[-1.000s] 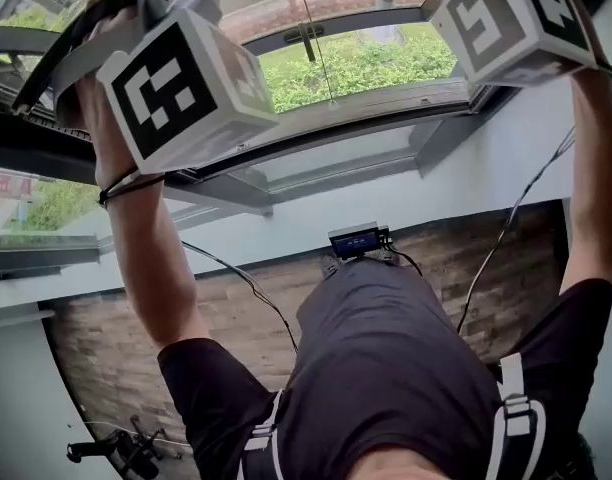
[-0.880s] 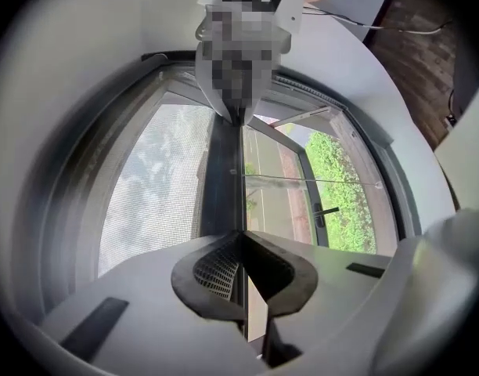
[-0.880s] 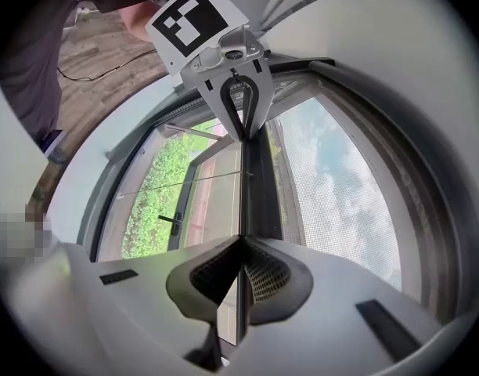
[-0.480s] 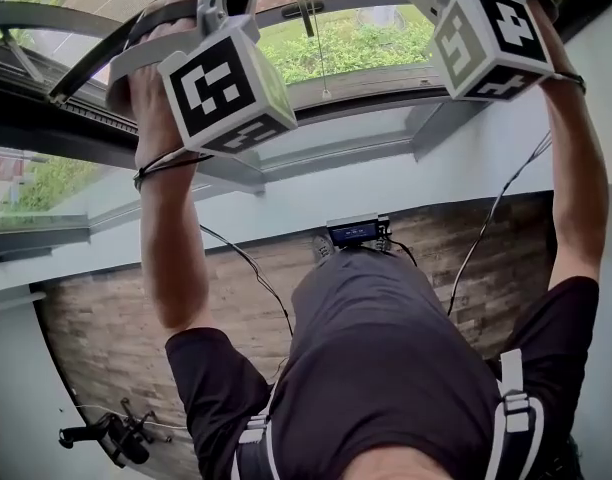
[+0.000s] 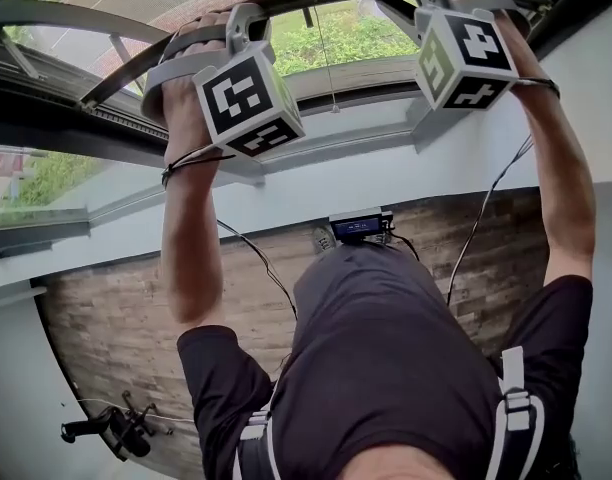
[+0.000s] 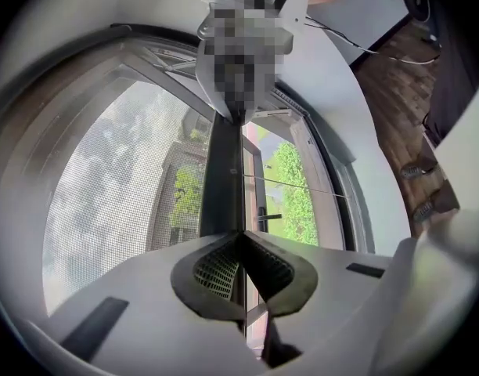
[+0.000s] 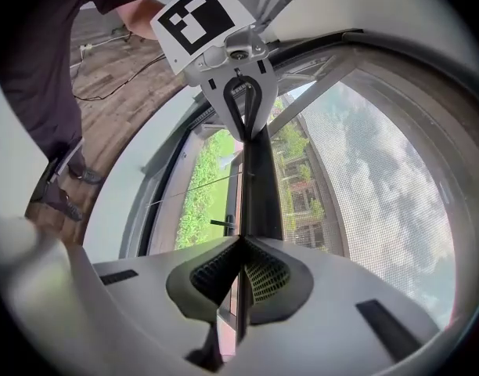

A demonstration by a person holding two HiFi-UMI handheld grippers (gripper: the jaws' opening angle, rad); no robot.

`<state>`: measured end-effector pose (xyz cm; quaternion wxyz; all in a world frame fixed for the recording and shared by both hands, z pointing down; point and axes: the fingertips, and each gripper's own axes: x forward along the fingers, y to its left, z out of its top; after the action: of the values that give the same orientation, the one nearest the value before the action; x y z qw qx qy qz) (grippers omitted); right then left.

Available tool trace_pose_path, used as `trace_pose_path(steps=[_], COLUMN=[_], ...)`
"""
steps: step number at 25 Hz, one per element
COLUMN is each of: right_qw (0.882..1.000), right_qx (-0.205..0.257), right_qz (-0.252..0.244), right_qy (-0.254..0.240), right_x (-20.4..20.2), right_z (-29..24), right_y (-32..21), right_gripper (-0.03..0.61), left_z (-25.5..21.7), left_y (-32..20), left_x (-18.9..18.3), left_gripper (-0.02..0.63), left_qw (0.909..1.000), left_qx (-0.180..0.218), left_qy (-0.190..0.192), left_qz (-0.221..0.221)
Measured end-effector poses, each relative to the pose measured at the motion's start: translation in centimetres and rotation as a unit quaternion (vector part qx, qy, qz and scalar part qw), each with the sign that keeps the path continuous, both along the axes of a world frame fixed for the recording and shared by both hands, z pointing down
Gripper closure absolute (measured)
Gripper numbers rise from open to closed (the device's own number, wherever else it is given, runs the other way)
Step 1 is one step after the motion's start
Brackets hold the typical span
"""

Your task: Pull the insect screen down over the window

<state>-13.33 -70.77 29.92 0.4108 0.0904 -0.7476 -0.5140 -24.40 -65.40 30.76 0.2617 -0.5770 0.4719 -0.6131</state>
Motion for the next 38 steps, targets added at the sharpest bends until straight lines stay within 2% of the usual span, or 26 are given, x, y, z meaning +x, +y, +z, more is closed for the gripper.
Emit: trace_pose_path(steps=[5,11,17,20,24,27,31,38], right_qw=[1.000,0.999,0.999,0.999,0.997,0.997,0.996,0.991], right_qx=[-0.010,-0.036,-0.026,-0.032,-0.055,-0.061,-0.065,-0.106], right_qz=[0.005,0.010,0.022,0.026,0.024,0.028,0.031,0.039], right_qy=[0.007,0.026,0.020,0.024,0.042,0.043,0.048,0.069], right_x=[0.0,0.2,0.9,0.7,0.6,0.7,0.3,0.6], right_z=[2.8,7.5,10.5,12.1,15.1,16.6,17.8,22.8], right_y=[-0.2,0.2,0.7,0.9,0.8,0.8,0.4,1.2], right_gripper=[0.557,0.557,0.557,0.557,0.557,0.557,0.557,0.557], left_z=[2.8,7.4,10.5,12.1,14.5,16.4,17.6,22.8], left_y=[-0.1,0.4,0.9,1.0,0.9,1.1,0.6,1.3], left_x=[-0.1,0.1,1.0,0.8,1.2,0.9,0.3,0.4], left_gripper=[0.595,0.595,0.595,0.595,0.595,0.595,0.595,0.595], left_qw=[0.9999,0.9984,0.9988,0.9982,0.9958,0.9947,0.9945,0.9890], left_qx=[-0.012,-0.049,-0.038,-0.048,-0.063,-0.082,-0.086,-0.127], left_qy=[0.005,0.027,0.024,0.029,0.063,0.054,0.049,0.066], left_qz=[-0.008,-0.009,-0.020,-0.023,-0.020,-0.028,-0.033,-0.038])
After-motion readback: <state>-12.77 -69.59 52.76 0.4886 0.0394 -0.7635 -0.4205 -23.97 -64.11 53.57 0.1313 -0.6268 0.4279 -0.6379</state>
